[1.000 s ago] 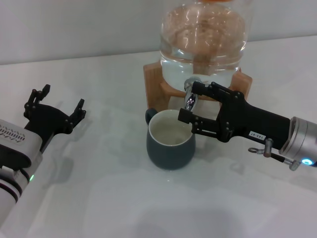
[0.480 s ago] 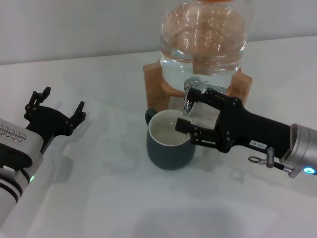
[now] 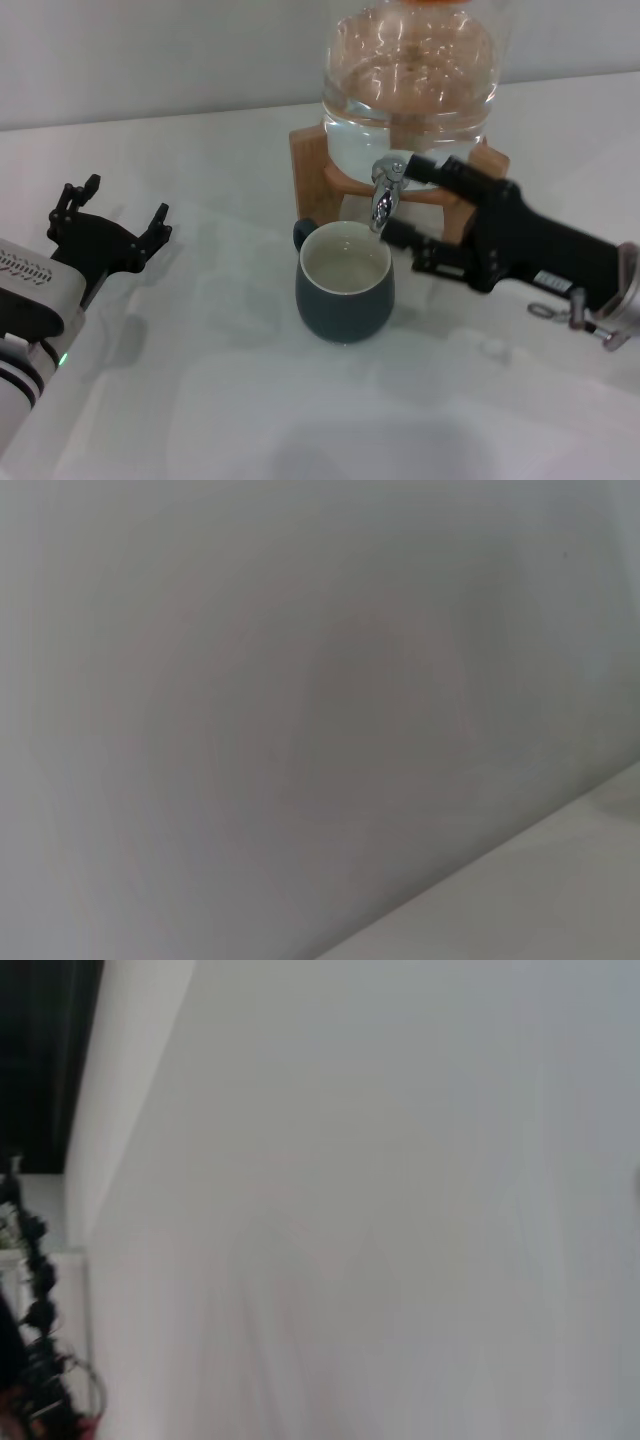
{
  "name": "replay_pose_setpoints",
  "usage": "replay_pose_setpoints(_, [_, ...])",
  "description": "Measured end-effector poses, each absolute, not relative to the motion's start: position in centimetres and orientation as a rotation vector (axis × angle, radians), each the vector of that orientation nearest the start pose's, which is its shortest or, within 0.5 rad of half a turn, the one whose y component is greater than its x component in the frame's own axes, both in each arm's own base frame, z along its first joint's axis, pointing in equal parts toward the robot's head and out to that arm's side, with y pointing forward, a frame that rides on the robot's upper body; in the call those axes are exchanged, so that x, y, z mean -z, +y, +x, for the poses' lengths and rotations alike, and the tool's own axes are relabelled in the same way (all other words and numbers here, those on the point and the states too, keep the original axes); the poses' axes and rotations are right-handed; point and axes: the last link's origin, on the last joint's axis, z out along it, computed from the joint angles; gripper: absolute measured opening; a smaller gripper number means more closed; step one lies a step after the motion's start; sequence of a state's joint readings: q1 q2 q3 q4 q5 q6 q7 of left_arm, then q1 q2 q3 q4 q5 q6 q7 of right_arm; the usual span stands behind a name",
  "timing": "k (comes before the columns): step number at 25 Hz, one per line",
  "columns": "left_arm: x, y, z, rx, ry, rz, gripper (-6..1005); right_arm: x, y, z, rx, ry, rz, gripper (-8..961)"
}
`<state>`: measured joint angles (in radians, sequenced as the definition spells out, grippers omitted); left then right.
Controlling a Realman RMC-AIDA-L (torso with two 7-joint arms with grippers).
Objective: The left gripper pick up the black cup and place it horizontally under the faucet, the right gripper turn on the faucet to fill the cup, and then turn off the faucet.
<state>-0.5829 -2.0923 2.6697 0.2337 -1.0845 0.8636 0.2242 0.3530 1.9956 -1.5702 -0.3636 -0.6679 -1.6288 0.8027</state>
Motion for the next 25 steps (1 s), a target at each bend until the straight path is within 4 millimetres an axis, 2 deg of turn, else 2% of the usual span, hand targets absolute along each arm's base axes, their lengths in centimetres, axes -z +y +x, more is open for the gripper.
replay_pose_setpoints(7, [8.0,35.7,-29.1,0.337,-0.291,-1.953,881,-2.5,29.0,26.8,-1.313,0.290,-2.147,868])
replay_pose_setpoints(18, [7.6,35.9,-29.4,0.324,-0.290,-1.937,881,-4.5,29.7,28.9,-1.228,0.333,-2.040,868])
replay_pose_setpoints(25, [6.8,36.2,-30.0,0.311,-0.299,-1.899,881,-6.0,30.8,31.0,-1.128,0.401,-1.888,868])
